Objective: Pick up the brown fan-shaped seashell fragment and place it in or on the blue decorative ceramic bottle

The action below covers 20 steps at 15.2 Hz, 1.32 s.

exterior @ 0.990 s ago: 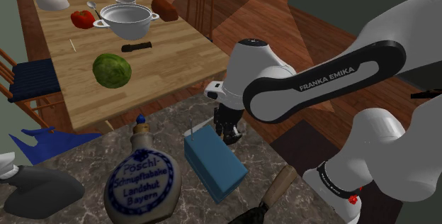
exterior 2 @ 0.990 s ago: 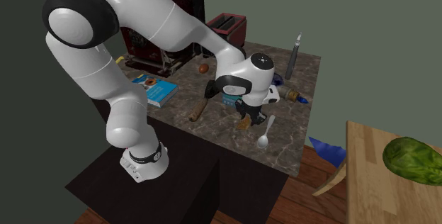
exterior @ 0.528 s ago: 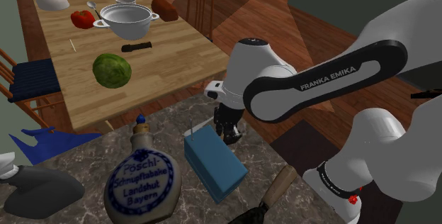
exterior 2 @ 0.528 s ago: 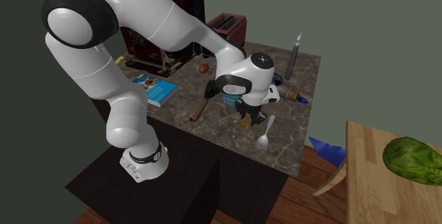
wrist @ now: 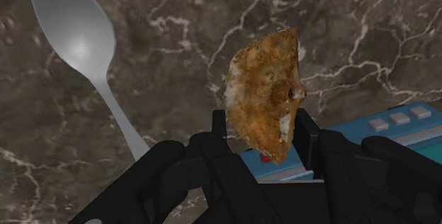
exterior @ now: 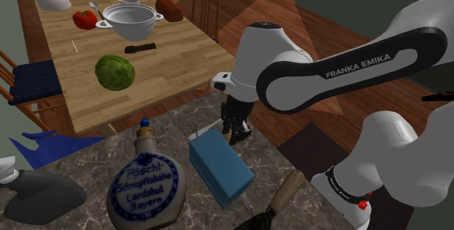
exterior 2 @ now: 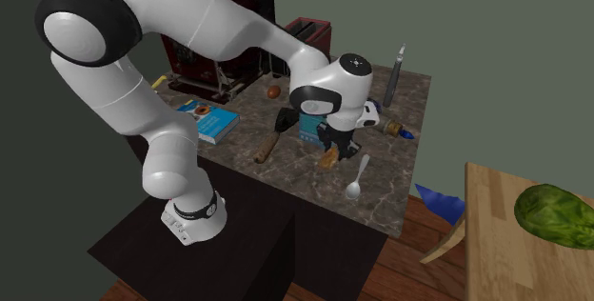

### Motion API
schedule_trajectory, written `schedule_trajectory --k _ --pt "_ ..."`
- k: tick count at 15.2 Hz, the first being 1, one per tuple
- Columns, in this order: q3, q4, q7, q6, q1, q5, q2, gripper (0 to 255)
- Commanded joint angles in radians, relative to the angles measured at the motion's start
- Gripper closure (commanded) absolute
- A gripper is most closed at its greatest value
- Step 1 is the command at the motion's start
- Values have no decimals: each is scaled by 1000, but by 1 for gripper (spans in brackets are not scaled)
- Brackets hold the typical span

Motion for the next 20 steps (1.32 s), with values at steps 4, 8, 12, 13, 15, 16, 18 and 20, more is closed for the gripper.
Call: schedule_trajectory --k 4,8,12,13,15,16,18,20 --pt "1 34 21 -73 -5 -16 -40 255" --pt "2 66 36 -130 -9 -27 -66 255" --pt "3 102 50 -187 -11 -35 -88 255" --pt "3 112 53 -201 -12 -37 -93 255" --pt "3 131 60 -228 -13 -41 -102 255" --pt "3 141 63 -242 -13 -43 -106 255" --pt "3 162 69 -270 -14 -46 -113 255" --pt "3 184 75 -297 -15 -49 -119 255"
